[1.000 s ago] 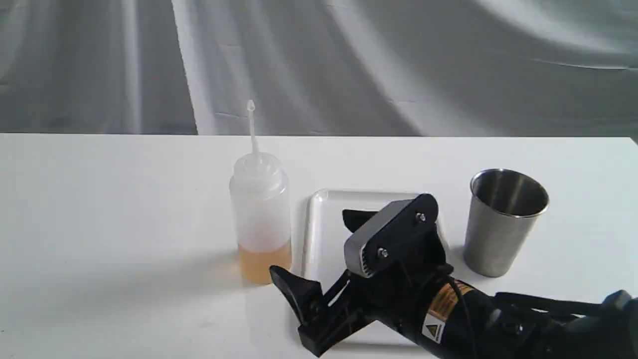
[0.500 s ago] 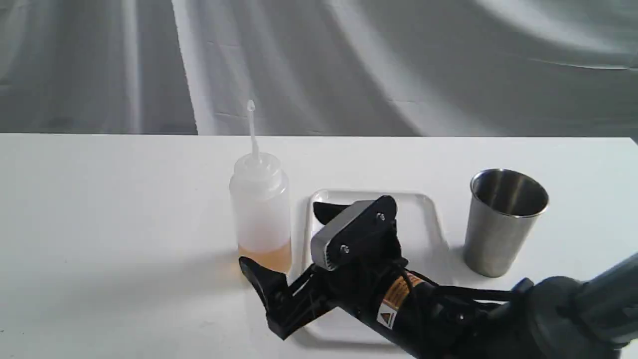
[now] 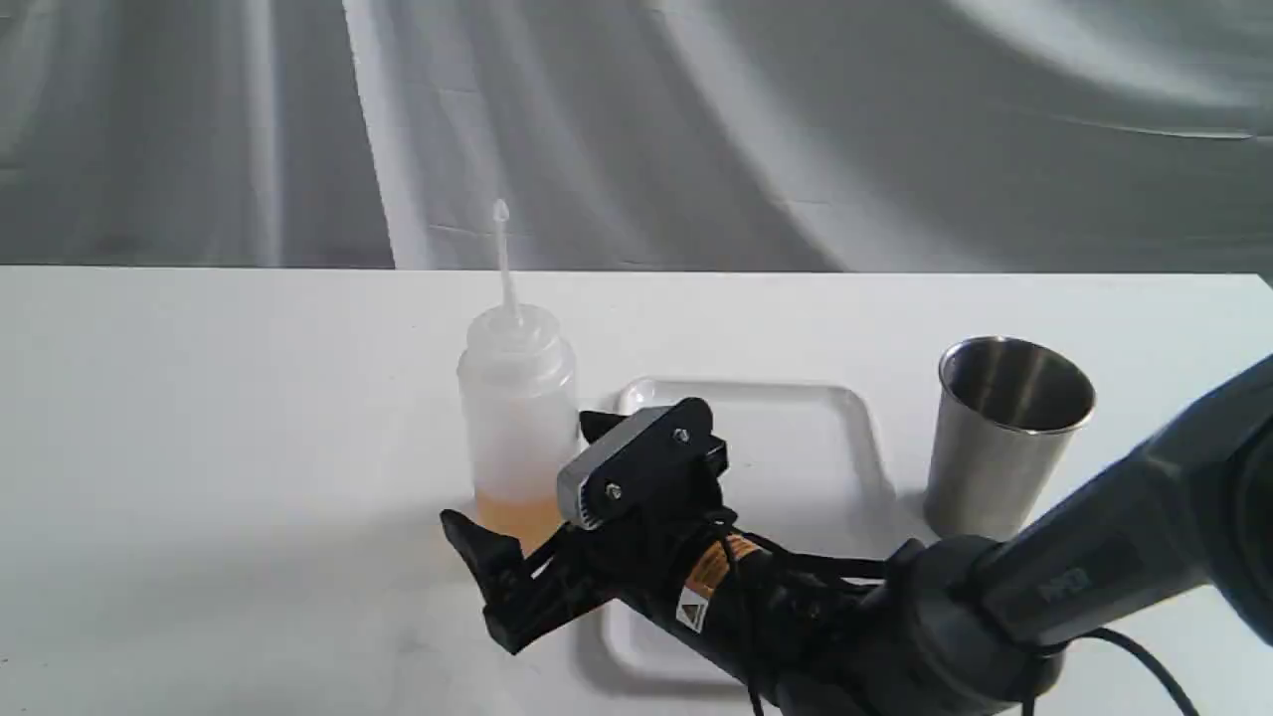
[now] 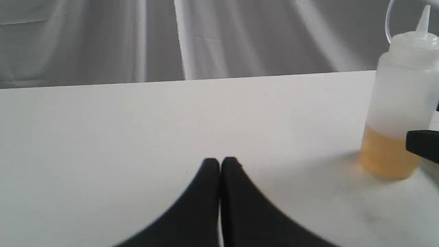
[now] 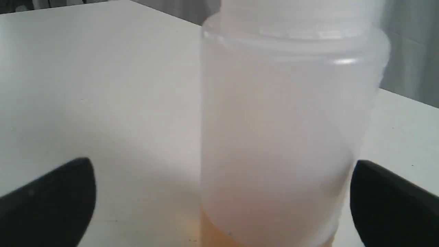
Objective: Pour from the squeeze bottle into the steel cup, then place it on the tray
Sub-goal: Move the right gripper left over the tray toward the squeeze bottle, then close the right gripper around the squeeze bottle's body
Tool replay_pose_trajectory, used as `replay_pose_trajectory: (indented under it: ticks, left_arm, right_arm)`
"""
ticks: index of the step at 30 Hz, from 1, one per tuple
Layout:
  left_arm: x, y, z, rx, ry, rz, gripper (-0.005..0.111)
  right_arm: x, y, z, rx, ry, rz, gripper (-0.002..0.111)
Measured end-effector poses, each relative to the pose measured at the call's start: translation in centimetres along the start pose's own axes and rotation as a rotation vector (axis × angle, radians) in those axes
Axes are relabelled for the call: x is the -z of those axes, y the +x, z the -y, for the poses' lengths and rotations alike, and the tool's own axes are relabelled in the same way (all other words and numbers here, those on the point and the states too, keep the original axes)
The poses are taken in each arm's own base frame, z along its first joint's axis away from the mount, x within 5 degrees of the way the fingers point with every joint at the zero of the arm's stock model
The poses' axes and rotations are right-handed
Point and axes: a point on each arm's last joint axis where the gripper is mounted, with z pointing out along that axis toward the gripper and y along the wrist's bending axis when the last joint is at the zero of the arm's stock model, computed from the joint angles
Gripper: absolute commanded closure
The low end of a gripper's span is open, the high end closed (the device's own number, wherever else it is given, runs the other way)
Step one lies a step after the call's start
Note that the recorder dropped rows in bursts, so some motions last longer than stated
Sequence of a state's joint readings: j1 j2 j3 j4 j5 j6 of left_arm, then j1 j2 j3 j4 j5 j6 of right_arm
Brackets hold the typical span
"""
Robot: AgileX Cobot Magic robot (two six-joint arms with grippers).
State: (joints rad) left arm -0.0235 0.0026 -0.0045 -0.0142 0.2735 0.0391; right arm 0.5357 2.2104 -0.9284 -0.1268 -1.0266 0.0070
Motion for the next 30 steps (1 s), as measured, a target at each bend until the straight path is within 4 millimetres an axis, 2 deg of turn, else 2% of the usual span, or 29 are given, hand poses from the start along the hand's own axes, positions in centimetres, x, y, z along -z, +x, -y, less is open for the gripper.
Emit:
replay_pose_trajectory:
  ticks: [21,30]
  left_arm:
    - [0.0,0.0,0.0,0.0,0.0,0.0,0.107]
    - [0.0,0.0,0.0,0.0,0.0,0.0,0.107]
  right_arm:
    - [-4.2,2.3,0.4,0.006,0.01,-0.01,0.003]
    - [-4.7,2.1,1.1,0.0,0.033,-0.001,0.005]
